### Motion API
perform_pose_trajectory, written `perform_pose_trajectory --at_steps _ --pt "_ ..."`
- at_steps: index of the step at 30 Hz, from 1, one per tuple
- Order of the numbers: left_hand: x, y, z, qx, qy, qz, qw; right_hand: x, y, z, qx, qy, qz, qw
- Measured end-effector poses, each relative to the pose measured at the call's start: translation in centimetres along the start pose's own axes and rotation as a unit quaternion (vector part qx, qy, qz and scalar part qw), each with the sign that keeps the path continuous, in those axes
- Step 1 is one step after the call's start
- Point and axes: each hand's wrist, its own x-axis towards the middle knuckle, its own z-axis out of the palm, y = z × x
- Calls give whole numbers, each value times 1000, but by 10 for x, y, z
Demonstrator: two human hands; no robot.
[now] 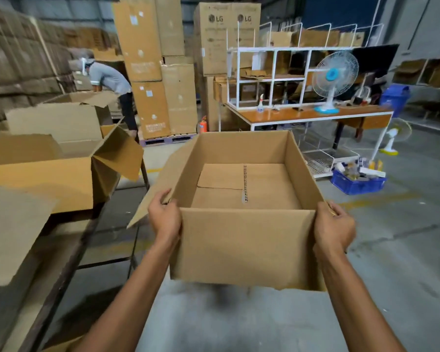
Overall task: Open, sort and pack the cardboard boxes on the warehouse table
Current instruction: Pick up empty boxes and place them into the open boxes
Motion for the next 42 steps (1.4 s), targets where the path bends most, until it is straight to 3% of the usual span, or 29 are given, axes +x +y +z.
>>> perform_pose_trajectory --at_steps 13,22,28,34,42 --pt "126 51 98 -114 129 101 980 124 -57 185 137 -146 -57 978" --pt "272 78 136 -144 200 154 957 179 -99 376 189 -243 -108 945" --pt "365 99 140 -92 286 210 930 195 -133 508 209 -315 -137 916" --pt "431 110 137 -12 357 279 891 202 -138 619 253 -349 -103 897" --pt "503 120 136 60 442 317 837 192 -147 762 302 -451 -71 837"
